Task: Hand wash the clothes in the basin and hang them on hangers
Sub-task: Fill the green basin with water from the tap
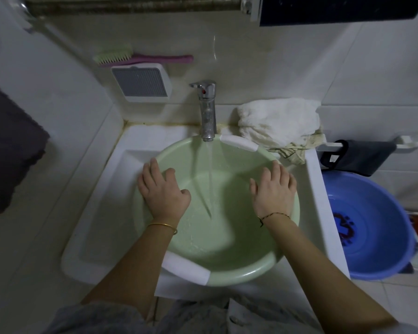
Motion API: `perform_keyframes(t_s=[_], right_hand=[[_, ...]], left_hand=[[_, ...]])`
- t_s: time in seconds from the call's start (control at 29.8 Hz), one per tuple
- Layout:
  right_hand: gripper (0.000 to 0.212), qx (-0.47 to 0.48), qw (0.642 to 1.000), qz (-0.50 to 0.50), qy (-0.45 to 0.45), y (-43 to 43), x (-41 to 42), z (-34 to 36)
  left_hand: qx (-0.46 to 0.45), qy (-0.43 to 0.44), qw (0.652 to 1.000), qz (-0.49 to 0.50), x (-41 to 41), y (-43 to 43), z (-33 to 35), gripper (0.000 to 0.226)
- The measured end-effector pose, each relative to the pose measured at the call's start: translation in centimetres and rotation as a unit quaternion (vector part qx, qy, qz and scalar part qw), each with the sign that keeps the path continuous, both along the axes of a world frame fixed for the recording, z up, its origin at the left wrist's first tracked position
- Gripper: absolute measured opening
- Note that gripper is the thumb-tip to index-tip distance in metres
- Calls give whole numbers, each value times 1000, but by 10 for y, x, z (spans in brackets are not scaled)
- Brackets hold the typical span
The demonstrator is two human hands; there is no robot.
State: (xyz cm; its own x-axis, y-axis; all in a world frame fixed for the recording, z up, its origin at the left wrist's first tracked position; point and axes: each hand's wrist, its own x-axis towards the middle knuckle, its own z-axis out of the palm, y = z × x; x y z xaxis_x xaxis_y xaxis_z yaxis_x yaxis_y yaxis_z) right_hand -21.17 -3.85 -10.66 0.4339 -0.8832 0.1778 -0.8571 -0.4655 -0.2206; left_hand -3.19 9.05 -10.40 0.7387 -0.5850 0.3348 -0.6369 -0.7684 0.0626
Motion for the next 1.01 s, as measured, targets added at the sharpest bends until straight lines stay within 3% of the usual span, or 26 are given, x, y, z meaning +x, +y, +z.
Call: perform_keyframes(t_s=[1.01], right_hand=[[71, 66, 994, 17, 85, 1, -4, 14]], left_hand=[[-18, 1, 1000, 7, 0, -2, -1, 55]])
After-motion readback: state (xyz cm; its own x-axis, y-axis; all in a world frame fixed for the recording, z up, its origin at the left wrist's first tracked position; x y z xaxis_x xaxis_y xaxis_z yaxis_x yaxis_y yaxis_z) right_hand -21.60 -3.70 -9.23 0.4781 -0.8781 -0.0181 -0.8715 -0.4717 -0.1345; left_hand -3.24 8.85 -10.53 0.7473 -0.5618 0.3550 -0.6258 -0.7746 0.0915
